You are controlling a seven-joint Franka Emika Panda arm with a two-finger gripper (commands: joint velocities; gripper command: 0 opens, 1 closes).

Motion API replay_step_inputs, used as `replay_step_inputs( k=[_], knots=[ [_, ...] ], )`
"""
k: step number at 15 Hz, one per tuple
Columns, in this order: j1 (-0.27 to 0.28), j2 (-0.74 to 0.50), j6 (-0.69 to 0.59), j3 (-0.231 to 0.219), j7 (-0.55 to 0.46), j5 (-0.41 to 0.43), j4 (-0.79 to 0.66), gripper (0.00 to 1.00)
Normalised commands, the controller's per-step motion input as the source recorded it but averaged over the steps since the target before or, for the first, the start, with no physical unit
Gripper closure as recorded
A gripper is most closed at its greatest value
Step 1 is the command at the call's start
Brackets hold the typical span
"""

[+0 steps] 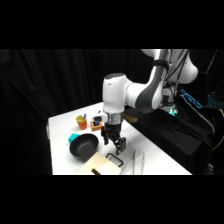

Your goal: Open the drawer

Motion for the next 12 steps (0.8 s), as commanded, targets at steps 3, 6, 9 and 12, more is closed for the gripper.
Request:
replay_step_inputs(
  k=[3, 6, 9, 12],
  knots=[
    [-0.066, 0.19, 0.24, 0.053, -0.11, -0.045, 0.12, 0.00],
    [-0.090, 0.21, 0.22, 0.066, -0.11, -0.048, 0.15, 0.00],
    [-0.115, 0.22, 0.21, 0.076, -0.12, -0.062, 0.17, 0.00],
    [-0.121, 0.20, 0.19, 0.087, -0.12, -0.080, 0.16, 0.00]
  ],
)
